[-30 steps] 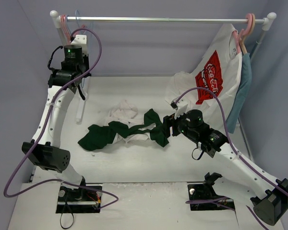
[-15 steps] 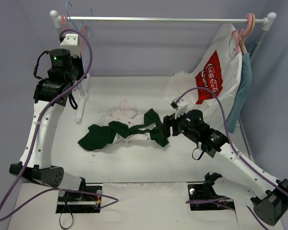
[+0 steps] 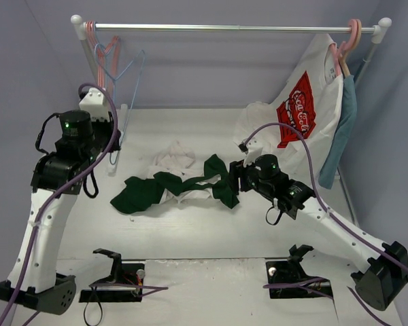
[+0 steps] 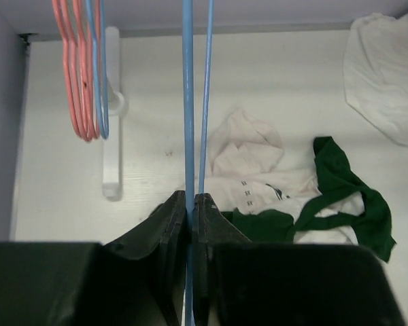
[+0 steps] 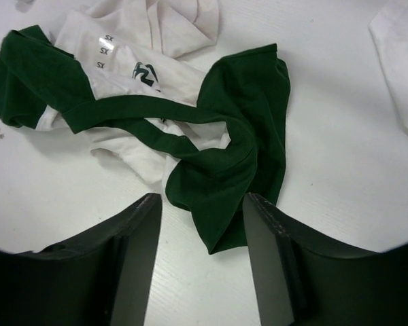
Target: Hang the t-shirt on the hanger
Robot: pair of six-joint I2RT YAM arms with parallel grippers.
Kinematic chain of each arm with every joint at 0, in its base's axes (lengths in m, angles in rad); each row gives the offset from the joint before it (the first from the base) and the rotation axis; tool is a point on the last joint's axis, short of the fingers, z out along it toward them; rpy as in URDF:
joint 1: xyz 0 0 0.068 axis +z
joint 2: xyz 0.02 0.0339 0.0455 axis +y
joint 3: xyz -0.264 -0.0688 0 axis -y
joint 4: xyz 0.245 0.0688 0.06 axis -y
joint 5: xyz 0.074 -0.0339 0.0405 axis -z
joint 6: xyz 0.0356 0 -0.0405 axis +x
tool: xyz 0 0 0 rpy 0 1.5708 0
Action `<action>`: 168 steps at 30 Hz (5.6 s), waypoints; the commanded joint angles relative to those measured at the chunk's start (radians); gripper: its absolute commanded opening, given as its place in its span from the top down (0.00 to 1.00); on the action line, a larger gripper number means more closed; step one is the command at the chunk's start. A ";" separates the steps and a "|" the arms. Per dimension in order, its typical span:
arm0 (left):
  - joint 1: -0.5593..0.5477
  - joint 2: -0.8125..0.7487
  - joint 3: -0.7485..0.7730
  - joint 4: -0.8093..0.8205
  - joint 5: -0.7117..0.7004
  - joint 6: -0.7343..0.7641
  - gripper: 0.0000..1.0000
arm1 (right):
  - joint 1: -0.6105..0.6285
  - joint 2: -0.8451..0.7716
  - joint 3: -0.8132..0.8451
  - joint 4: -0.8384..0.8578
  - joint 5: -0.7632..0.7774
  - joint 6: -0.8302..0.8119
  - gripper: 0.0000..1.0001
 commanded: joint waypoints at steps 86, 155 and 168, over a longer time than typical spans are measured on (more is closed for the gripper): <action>-0.299 -0.264 -0.588 0.093 0.537 0.074 1.00 | -0.193 0.416 0.238 -0.050 0.079 -0.003 1.00; -0.490 -0.218 -0.864 1.182 0.287 -0.205 1.00 | 0.010 0.232 0.646 0.005 -0.349 -0.378 1.00; -0.495 -0.167 -1.027 1.465 0.343 -0.223 1.00 | 0.004 0.246 0.735 -0.142 -0.297 -0.408 0.56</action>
